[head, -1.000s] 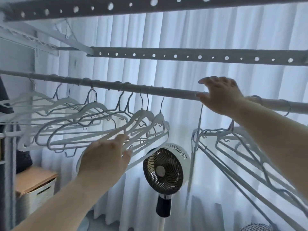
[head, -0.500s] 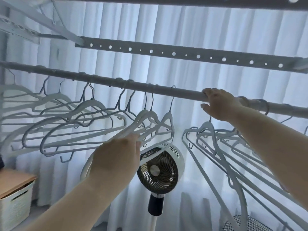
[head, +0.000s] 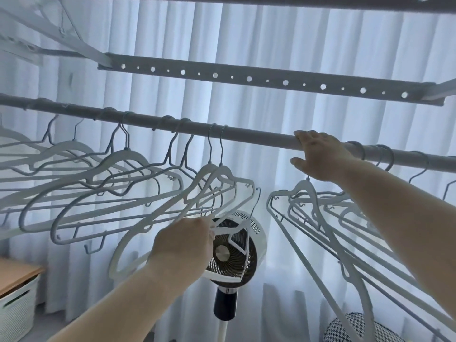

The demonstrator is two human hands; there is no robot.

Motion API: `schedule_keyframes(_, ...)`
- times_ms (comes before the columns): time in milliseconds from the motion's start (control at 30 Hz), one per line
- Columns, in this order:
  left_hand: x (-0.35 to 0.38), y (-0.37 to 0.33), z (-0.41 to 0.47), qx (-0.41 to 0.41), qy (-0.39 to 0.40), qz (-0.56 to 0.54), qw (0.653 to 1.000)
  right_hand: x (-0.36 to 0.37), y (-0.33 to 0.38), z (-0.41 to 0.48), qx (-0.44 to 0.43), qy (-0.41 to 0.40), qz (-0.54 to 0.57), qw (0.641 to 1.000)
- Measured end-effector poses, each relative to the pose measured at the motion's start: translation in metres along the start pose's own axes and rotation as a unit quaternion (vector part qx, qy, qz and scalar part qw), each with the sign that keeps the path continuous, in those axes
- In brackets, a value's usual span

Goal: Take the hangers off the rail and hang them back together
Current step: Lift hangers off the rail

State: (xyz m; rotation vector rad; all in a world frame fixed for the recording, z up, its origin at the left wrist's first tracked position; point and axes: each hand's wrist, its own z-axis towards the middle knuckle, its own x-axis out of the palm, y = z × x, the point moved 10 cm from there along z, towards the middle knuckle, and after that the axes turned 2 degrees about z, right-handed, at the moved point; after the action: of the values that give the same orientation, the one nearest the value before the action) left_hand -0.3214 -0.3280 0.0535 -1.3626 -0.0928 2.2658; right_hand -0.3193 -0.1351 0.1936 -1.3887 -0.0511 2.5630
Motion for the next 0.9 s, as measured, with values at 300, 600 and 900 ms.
schedule_keyframes(300,-0.028,0.032,-0.044,-0.044,-0.034,-0.135,0.989,-0.013,0.053,-0.032,-0.162,-0.095,0.009,0.982)
schedule_keyframes(600,-0.077,0.067,-0.148,-0.124,-0.171,-0.229,0.950,0.033,0.115,-0.090,-0.271,0.181,0.050,0.944)
schedule_keyframes(900,-0.117,0.088,-0.240,-0.142,-0.242,-0.309,0.909,-0.001,0.139,-0.140,-0.304,0.181,0.156,0.922)
